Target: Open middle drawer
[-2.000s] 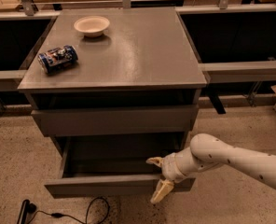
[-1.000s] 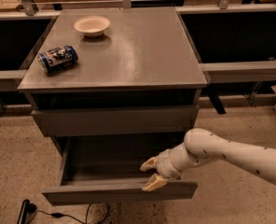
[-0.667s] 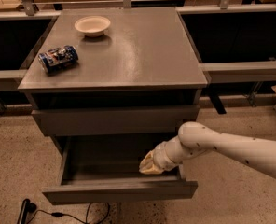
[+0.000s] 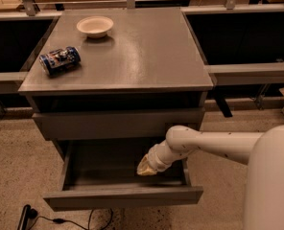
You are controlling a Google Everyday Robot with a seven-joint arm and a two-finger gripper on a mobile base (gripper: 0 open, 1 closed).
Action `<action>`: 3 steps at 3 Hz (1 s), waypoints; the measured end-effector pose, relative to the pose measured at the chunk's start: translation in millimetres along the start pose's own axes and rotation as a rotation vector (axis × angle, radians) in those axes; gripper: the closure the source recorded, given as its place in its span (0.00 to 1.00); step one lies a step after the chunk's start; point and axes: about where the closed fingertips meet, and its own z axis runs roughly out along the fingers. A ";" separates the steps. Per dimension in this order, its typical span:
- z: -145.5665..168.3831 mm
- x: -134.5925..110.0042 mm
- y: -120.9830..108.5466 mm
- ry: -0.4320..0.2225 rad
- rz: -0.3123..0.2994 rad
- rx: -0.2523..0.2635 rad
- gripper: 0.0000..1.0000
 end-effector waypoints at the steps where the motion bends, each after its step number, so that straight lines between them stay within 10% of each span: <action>1: 31.9 6.3 18.1 0.028 -0.019 -0.067 0.83; 3: 41.5 -21.5 70.8 -0.079 -0.096 -0.277 0.83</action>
Offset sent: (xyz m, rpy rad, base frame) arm -0.0650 0.0383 -0.0413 0.0437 0.1864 0.2331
